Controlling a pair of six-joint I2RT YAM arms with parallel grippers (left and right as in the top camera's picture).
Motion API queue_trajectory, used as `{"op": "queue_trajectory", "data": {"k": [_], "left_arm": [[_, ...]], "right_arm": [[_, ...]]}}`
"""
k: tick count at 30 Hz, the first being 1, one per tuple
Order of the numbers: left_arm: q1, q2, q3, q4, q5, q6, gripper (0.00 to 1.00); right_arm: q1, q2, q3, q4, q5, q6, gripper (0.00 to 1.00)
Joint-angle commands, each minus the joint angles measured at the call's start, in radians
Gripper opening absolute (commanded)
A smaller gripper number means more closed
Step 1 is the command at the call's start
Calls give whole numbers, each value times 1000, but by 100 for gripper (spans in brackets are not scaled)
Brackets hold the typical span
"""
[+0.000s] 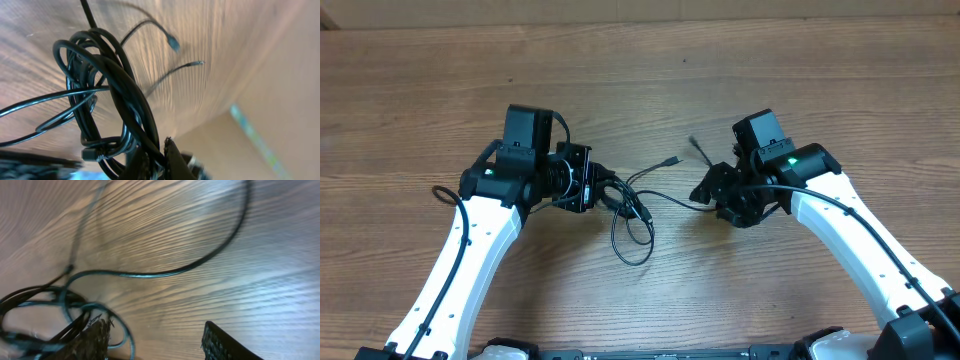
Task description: Untangle cables
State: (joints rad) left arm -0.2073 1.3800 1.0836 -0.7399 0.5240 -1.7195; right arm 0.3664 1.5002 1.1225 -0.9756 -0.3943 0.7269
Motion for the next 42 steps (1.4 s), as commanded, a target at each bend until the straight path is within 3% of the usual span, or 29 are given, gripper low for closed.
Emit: {"op": "queue_trajectory", "data": {"k": [1,4,6,9,11,13,17,22,24,29,32,34,36,42], "left_arm": [[4,-27,28,-31,-114,-218,4],[4,-26,27,-97,-203,-253,5],[4,-18,27,-145,-311,-252,15],[4,0,25,-201,-432,-251,16],[4,18,24,-237,-491,-248,24],[4,52,24,-277,-541,-223,56],[4,108,24,-298,-550,-93,100],[4,183,24,-270,-537,108,100],[4,217,24,-216,-538,271,100],[4,318,24,20,-486,893,98],[4,370,24,102,-454,1244,88],[4,399,24,126,-452,1417,73],[4,423,24,136,-452,1538,65],[4,444,24,136,-417,1696,65]], "right_arm": [[7,0,-2,24,-113,-123,58],[37,0,-2,39,-131,-160,58],[66,0,-2,60,-131,-160,59],[96,0,-2,93,-131,-159,62],[116,0,-2,111,-131,-159,63],[140,0,-2,124,-130,-159,67],[159,0,-2,129,-109,-159,69],[164,0,-2,130,-92,-159,70],[164,0,-2,130,-69,-159,71],[164,0,-2,130,-54,-159,73],[164,0,-2,129,-53,-159,73],[164,0,-2,129,-51,-159,74],[164,0,-2,133,-51,-159,75],[164,0,-2,135,-24,-159,78]]}}
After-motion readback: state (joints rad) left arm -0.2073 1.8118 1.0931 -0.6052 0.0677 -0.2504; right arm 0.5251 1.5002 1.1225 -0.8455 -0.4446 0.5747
